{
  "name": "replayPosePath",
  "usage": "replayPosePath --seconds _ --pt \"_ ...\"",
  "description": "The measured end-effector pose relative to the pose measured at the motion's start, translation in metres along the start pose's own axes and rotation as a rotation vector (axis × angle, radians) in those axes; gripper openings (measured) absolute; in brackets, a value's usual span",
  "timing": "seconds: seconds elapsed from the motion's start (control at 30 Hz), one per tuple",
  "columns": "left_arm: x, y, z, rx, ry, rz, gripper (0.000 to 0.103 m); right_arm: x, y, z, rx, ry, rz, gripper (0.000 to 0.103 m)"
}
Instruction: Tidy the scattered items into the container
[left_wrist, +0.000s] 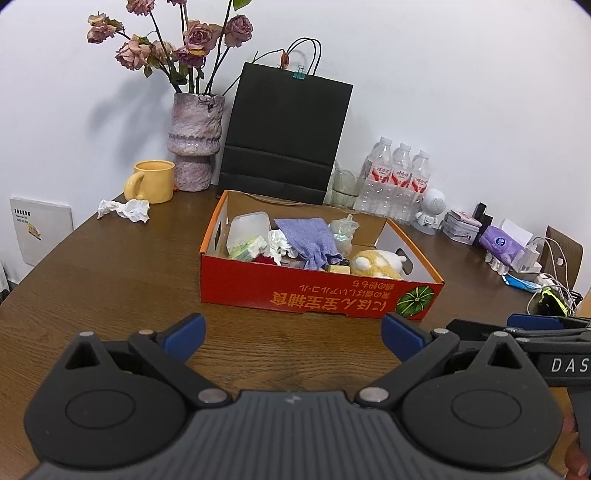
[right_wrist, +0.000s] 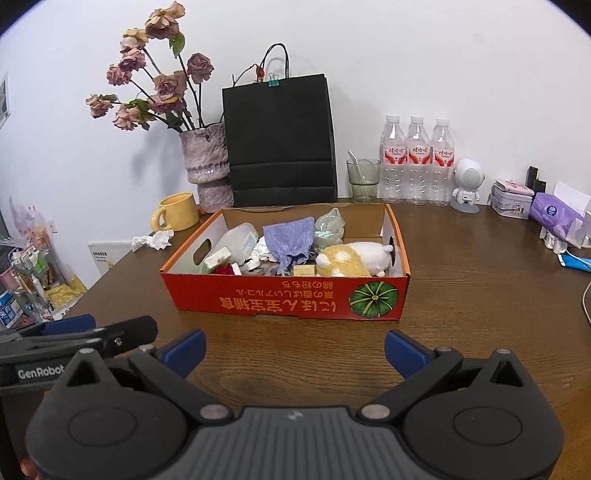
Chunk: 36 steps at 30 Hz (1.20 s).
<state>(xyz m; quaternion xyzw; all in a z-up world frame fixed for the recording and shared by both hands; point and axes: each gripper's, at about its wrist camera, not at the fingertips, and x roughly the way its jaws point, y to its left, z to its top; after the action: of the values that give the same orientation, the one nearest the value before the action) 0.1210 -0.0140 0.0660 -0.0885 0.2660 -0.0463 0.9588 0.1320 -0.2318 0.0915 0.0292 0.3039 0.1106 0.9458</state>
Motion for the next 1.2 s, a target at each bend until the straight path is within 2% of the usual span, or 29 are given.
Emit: replayPosePath --seconds 1.2 --pt "0.0006 0.0028 0.0012 -0.003 0.001 0.006 0.103 0.0022 -0.0007 -0.0003 0.000 0.001 0.002 0.103"
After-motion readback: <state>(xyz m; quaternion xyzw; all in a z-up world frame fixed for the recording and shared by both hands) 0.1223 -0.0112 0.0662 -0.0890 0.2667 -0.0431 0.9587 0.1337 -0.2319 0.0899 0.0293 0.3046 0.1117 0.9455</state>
